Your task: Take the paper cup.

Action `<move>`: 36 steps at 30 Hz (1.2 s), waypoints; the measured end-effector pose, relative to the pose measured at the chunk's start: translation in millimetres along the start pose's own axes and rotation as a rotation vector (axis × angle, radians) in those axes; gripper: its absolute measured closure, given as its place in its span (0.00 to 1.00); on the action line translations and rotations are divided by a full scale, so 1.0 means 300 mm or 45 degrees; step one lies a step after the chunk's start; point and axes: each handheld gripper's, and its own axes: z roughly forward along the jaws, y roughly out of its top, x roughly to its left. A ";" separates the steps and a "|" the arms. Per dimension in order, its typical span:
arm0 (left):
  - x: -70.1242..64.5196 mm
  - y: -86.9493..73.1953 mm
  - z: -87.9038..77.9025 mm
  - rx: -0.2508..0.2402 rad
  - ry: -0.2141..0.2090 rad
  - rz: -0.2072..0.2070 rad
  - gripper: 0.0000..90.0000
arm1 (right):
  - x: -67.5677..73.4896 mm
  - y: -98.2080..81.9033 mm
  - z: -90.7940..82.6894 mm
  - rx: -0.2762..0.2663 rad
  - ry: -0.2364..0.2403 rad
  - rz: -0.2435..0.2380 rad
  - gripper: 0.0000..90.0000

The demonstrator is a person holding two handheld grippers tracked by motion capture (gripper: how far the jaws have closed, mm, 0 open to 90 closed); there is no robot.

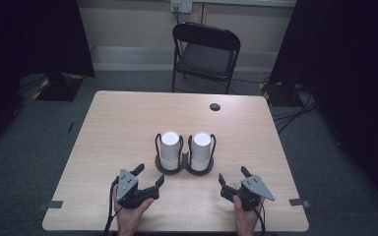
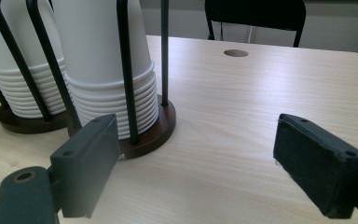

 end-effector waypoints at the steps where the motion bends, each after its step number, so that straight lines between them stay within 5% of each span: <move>1: -0.004 0.003 0.004 -0.013 -0.007 -0.013 0.23 | -0.002 -0.001 -0.003 -0.008 0.003 0.007 0.15; 16: -0.049 0.062 0.056 0.035 -0.170 0.055 0.28 | -0.007 -0.003 -0.009 -0.030 0.017 0.027 0.15; 36: -0.131 0.146 0.119 0.018 -0.308 0.174 0.28 | -0.006 -0.003 -0.006 -0.022 0.029 0.016 0.15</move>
